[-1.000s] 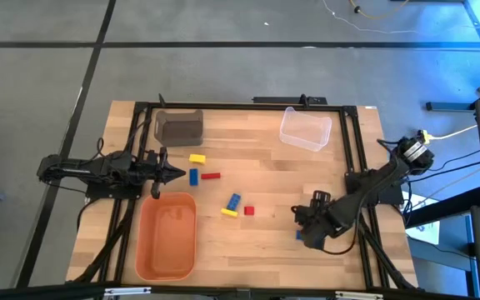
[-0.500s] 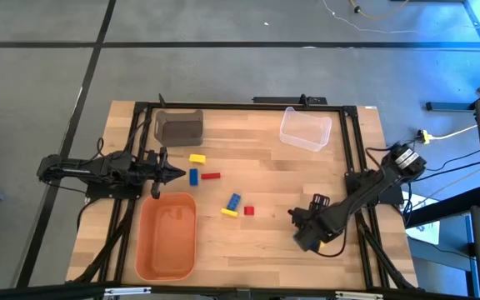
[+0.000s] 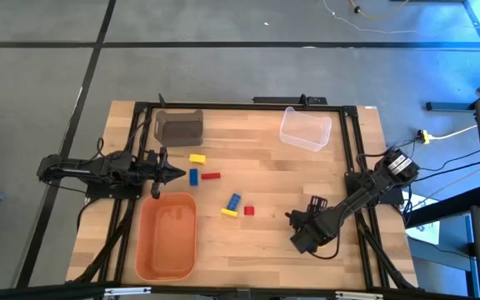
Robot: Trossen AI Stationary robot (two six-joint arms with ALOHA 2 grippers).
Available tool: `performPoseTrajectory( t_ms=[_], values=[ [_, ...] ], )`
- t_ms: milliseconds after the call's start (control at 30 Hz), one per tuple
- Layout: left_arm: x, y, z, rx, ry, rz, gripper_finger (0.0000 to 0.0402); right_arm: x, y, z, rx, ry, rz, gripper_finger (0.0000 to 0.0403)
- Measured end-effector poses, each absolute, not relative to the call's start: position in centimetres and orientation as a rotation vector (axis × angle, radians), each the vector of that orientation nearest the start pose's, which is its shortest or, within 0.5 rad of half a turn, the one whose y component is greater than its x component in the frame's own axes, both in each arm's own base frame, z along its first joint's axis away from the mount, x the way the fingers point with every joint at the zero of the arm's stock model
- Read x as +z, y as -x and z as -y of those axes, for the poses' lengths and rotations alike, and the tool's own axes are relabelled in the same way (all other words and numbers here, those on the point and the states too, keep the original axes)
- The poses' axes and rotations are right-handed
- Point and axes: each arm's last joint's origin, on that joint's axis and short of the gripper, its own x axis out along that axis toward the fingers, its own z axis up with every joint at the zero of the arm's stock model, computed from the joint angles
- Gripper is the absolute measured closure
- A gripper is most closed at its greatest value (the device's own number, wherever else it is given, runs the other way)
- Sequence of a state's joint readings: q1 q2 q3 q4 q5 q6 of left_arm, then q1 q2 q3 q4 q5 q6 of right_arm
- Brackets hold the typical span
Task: Sort & place blocks by color
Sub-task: Put the right red block into the transparent white bin
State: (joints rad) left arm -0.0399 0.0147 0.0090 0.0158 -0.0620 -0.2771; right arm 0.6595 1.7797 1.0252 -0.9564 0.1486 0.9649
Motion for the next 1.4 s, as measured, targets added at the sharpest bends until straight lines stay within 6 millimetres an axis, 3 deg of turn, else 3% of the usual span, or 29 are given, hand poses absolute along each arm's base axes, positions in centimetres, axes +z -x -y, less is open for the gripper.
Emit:
performPoseTrajectory(
  t_ms=[367, 467, 633, 833, 1000, 1233, 1400],
  values=[
    [16.7, -9.8, 0.2, 0.021, 0.278, 0.013, 0.0401, 14.1, -22.5, -16.9, -0.358, -0.026, -1.55, 0.0334],
    [16.7, -9.8, 0.2, 0.021, 0.278, 0.013, 0.0401, 14.5, -22.3, -16.6, -0.376, 0.052, -1.545, 0.0334],
    [16.7, -9.8, 0.2, 0.021, 0.278, 0.014, 0.0401, 17.4, -21.7, -15.8, -0.407, 0.099, -1.462, 0.0334],
    [16.7, -9.8, 0.2, 0.021, 0.278, 0.014, 0.0401, 21.6, -20.7, -14.5, -0.429, 0.093, -1.128, 0.0334],
    [16.7, -9.8, 0.2, 0.021, 0.278, 0.013, 0.0401, 22.6, -19.1, -11.9, -0.526, 0.092, -0.791, 0.0334],
    [16.9, -9.8, 0.2, 0.029, 0.279, 0.035, 0.0401, 22.6, -16.8, -5.5, -0.776, -0.009, -0.502, 0.0334],
    [17.3, -9.8, 0.0, 0.086, 0.284, 0.091, 0.0401, 25.3, -16.9, -1.0, -0.854, -0.089, -0.384, 0.0334]
  ],
)
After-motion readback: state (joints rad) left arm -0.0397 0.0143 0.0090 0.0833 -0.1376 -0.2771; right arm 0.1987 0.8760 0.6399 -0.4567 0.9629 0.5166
